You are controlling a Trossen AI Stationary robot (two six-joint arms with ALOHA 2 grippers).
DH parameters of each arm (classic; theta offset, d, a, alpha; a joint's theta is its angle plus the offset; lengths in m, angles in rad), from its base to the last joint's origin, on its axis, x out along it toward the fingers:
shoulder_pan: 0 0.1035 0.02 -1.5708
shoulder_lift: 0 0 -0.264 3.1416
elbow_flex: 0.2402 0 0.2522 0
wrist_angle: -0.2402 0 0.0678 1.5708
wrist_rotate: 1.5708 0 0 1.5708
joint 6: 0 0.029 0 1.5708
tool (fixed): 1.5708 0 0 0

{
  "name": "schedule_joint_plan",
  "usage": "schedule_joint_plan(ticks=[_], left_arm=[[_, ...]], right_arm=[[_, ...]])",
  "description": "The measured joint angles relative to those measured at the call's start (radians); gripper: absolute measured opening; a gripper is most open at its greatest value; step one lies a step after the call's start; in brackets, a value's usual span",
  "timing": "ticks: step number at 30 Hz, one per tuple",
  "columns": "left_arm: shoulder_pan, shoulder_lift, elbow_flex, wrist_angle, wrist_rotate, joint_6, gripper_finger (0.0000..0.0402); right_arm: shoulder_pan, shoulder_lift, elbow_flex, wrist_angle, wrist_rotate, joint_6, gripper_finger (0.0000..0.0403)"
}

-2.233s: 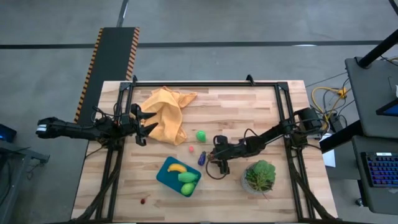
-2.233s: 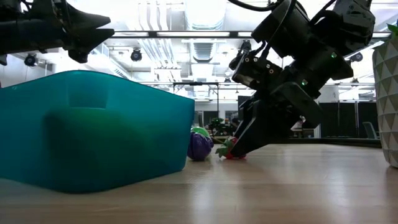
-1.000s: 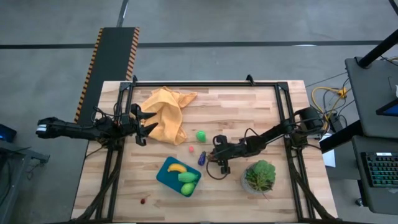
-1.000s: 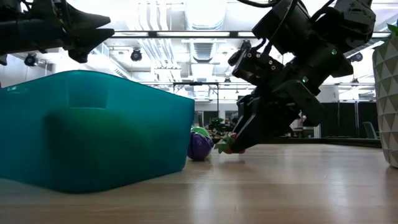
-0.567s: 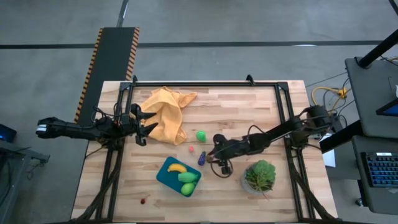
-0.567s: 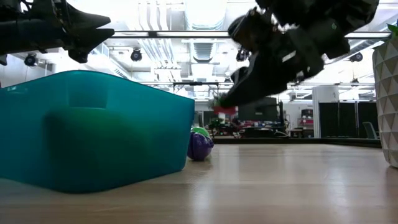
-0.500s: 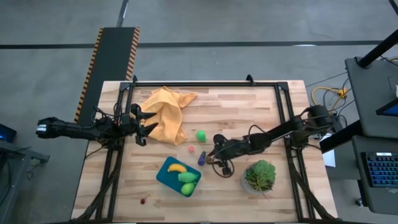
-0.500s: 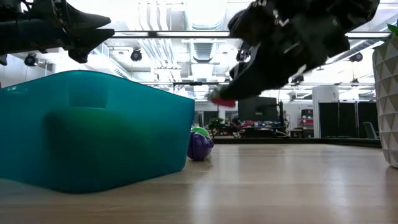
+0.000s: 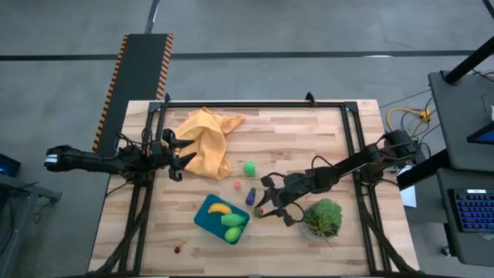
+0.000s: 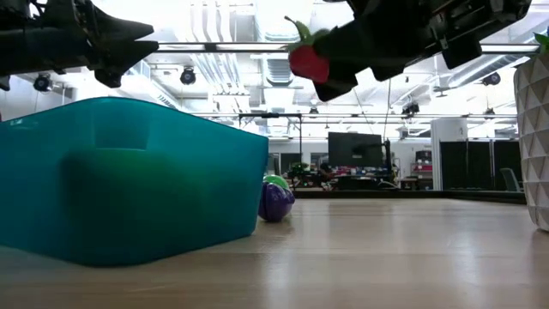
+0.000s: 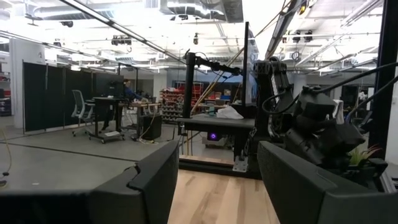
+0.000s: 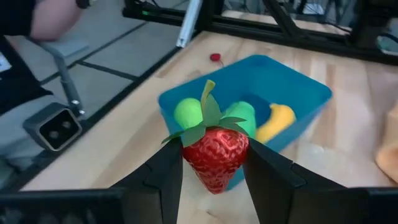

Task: Pick and placing Produce into tupperware
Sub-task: Put the strawberry into the blue bin

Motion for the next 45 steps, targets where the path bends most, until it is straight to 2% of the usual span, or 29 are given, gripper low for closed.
schedule_joint_plan(ticks=[16, 22, 31, 45], left_arm=[[0.0, 0.001, 0.0, 0.0, 0.0, 0.0, 0.0206], [0.0, 0.001, 0.0, 0.0, -0.003, 0.019, 0.0206], [0.0, 0.007, 0.0, 0.0, -0.007, 0.024, 0.0206], [0.0, 0.01, 0.0, 0.0, -0.02, 0.024, 0.0206]], right_arm=[[0.0, 0.002, -0.001, 0.007, -0.01, 0.002, 0.0143], [0.021, 0.003, 0.001, 0.117, -0.035, 0.02, 0.0144], [0.044, 0.011, 0.036, 0.147, -0.034, 0.012, 0.0144], [0.044, 0.208, 0.219, 0.105, -0.027, 0.029, 0.0144]])
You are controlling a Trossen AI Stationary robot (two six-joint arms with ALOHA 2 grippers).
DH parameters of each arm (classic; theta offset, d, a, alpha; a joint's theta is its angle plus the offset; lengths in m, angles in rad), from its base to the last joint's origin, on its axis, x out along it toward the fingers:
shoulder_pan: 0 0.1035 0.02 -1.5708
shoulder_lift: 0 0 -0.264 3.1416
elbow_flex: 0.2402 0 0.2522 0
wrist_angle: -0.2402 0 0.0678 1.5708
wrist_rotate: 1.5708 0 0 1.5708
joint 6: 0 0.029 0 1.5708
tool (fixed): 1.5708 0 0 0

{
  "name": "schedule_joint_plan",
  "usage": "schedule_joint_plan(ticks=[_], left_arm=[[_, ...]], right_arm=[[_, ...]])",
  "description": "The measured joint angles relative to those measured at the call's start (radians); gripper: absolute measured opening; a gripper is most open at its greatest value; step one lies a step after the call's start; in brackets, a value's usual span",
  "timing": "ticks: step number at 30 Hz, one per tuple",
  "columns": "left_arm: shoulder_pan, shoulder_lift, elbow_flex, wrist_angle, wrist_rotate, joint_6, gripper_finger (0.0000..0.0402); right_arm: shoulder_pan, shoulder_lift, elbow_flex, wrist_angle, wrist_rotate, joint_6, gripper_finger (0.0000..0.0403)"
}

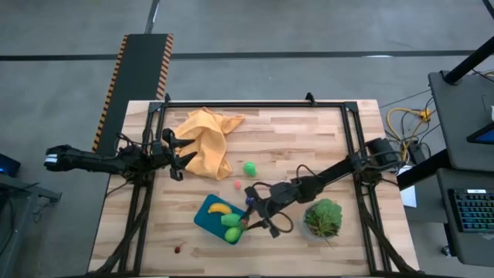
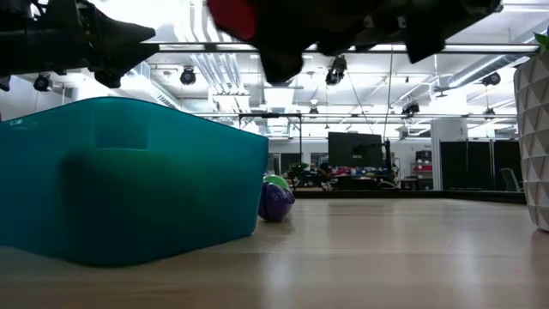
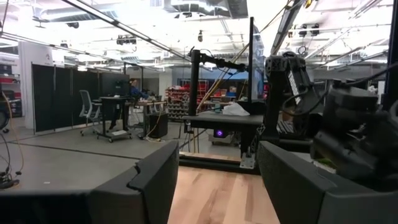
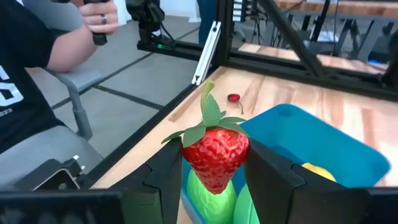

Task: Pick and placing Produce into tupperware
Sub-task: Put the strawberry into the blue bin

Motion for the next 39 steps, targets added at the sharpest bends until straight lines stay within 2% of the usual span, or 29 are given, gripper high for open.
schedule_joint_plan(ticks=[10, 15, 18, 26, 30, 39], left_arm=[[0.0, 0.002, 0.0, 0.0, -0.003, 0.0, 0.0206], [-0.001, 0.002, 0.0, 0.0, -0.003, 0.0, 0.0206], [-0.001, 0.002, 0.0, 0.0, -0.003, 0.0, 0.0206], [-0.001, 0.002, 0.0, 0.0, -0.003, -0.001, 0.0206], [-0.001, 0.002, 0.0, 0.0, -0.003, -0.004, 0.0206], [-0.001, 0.002, 0.0, 0.0, -0.003, -0.004, 0.0206]], right_arm=[[0.0, 0.162, 0.222, -0.234, 0.002, 0.033, 0.0144], [0.0, 0.212, 0.34, -0.428, 0.077, 0.033, 0.0144], [-0.001, 0.221, 0.39, -0.497, 0.08, 0.026, 0.0144], [-0.004, 0.217, 0.422, -0.511, 0.086, -0.019, 0.0144], [-0.011, 0.216, 0.44, -0.511, 0.185, -0.048, 0.0144], [-0.043, 0.219, 0.481, -0.507, 0.207, -0.067, 0.0144]])
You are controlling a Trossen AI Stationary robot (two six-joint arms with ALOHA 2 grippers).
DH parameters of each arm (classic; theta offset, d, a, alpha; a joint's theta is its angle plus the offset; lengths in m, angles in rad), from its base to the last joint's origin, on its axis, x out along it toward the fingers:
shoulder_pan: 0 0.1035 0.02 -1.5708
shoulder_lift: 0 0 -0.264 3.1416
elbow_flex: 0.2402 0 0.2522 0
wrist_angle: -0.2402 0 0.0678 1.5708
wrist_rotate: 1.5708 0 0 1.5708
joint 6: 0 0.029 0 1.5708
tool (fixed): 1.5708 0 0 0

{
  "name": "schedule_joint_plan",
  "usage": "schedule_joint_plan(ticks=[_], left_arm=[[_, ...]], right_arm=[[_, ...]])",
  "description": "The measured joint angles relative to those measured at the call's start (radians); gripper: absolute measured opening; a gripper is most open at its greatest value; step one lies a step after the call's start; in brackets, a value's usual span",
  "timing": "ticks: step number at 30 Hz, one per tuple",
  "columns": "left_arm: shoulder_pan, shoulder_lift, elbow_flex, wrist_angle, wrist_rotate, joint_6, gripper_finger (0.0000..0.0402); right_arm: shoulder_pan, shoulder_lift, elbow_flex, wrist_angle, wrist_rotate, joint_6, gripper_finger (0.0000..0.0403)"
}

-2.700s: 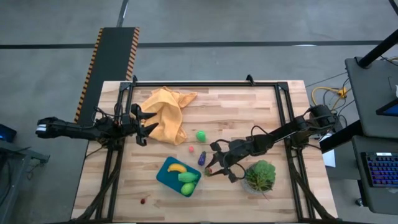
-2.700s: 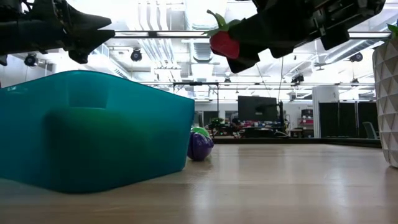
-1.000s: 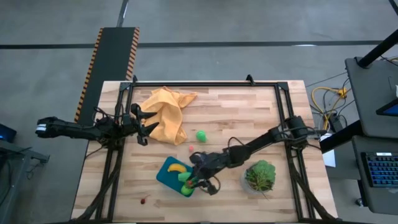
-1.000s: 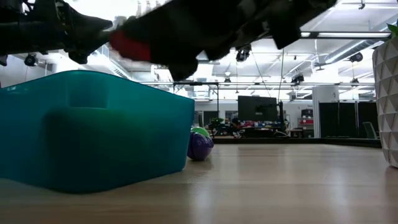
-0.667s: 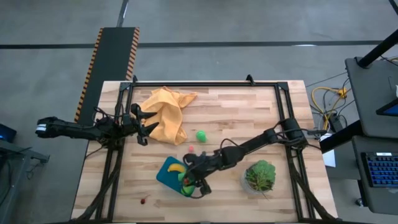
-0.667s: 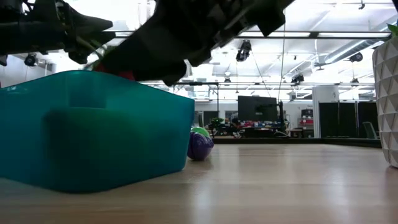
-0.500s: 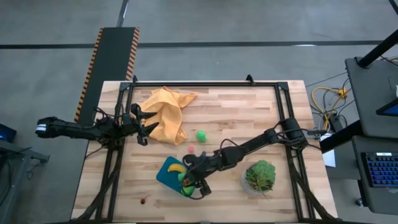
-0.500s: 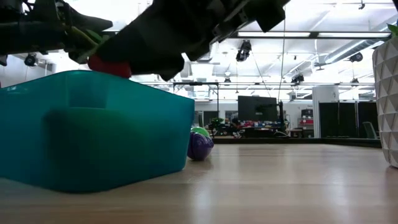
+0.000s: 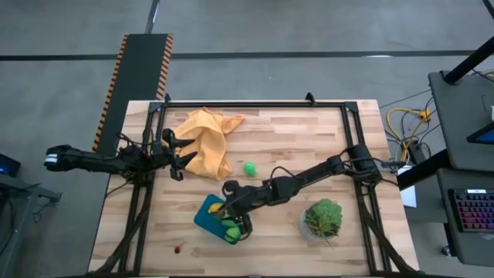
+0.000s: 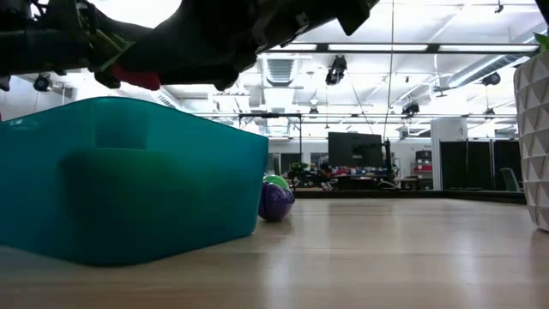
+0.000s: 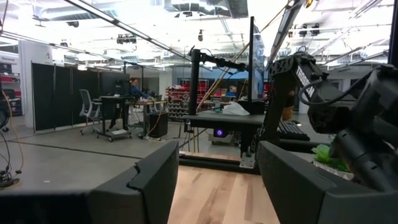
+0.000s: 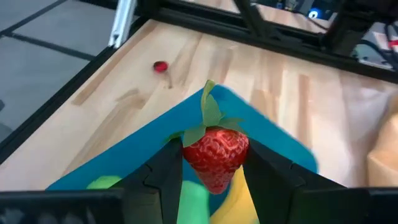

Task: Pick and placing Produce into tupperware
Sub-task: Put the strawberry into the blue bin

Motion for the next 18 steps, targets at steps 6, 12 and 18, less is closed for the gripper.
schedule_joint_plan(ticks=[6, 12, 18], left_arm=[[0.0, -0.003, 0.0, 0.0, 0.0, 0.0, 0.0206], [0.0, -0.002, 0.0, 0.0, 0.0, 0.0, 0.0206], [0.0, -0.001, 0.0, 0.0, 0.0, 0.001, 0.0206]], right_arm=[[-0.012, 0.019, 0.026, 0.019, 0.006, -0.002, 0.0144], [-0.015, 0.076, 0.063, 0.018, 0.003, -0.003, 0.0144], [-0.033, 0.082, 0.067, 0.027, 0.004, -0.002, 0.0144]])
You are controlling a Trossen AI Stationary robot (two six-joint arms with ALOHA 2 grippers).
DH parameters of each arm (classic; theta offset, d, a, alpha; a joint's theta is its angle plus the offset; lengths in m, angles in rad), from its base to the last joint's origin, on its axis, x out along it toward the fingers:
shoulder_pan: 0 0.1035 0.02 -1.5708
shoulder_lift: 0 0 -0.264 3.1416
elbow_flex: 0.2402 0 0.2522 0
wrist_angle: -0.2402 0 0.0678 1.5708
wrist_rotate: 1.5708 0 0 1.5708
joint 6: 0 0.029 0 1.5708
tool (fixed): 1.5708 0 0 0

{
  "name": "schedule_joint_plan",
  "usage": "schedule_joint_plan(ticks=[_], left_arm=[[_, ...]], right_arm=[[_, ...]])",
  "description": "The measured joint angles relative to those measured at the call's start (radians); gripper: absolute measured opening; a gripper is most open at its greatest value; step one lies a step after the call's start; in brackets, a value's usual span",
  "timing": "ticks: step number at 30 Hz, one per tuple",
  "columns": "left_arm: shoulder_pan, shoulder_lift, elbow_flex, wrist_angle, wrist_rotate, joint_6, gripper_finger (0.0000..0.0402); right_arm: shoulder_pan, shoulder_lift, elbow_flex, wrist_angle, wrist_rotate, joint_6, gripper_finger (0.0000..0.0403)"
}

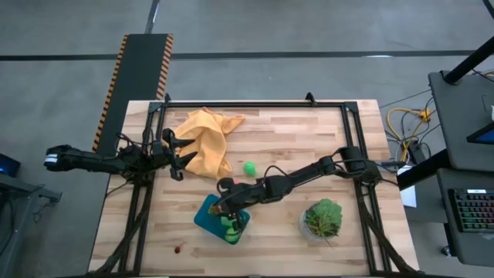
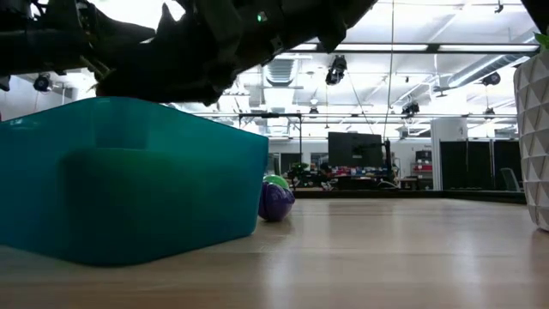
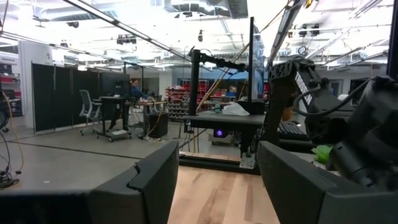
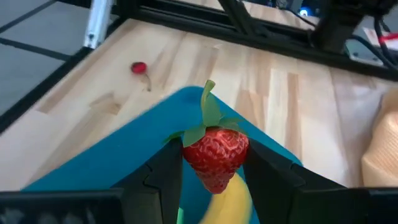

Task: Pick and placing Produce into tupperware
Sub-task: Put the strawberry into the blue bin

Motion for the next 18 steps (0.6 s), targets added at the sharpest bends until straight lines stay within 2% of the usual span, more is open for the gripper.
schedule_joint_plan(ticks=[18], left_arm=[[0.0, 0.005, 0.0, 0.0, 0.0, 0.001, 0.0206]], right_arm=[[-0.032, 0.009, 0.0, -0.085, -0.002, 0.026, 0.0144]])
